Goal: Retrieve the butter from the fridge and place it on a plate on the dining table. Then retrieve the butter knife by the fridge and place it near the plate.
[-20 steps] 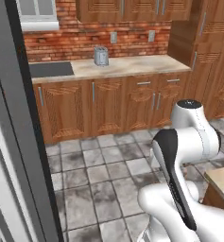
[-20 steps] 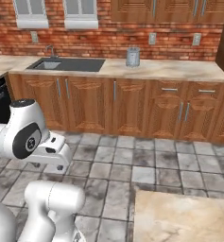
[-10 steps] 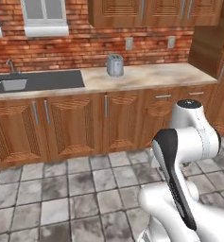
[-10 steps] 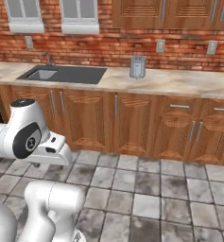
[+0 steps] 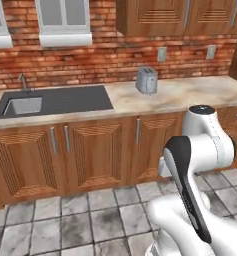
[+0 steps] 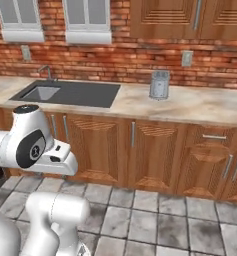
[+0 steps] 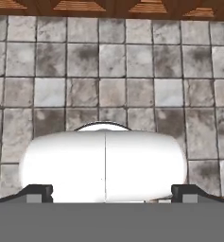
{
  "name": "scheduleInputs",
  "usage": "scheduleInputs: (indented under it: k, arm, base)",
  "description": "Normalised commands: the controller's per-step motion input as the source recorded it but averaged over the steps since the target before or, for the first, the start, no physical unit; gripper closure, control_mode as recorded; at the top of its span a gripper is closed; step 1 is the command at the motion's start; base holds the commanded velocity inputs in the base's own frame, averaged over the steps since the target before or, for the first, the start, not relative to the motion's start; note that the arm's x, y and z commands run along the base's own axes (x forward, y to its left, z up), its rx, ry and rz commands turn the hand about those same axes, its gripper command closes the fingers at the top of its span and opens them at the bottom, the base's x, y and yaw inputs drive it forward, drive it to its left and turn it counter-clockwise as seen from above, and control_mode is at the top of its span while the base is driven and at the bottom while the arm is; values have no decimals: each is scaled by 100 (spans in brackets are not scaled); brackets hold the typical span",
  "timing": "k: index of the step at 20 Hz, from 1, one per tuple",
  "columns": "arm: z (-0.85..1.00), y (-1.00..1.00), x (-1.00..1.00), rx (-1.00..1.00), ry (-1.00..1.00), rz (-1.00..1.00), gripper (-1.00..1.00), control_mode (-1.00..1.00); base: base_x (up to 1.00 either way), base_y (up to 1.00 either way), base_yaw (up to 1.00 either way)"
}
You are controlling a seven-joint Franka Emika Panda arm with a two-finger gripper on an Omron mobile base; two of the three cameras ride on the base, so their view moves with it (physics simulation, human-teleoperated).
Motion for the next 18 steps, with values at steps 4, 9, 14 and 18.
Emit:
scheduleInputs:
  k: [4, 9, 14, 18]
  arm:
    - [0, 0, 0, 0, 0, 0, -100, 100]
    - [0, 0, 0, 0, 0, 0, -100, 100]
    - [0, 0, 0, 0, 0, 0, -100, 100]
    - [0, 0, 0, 0, 0, 0, -100, 100]
  base:
    - [91, 90, 24]
    - [51, 48, 70]
    - [58, 18, 81]
    - [35, 0, 97]
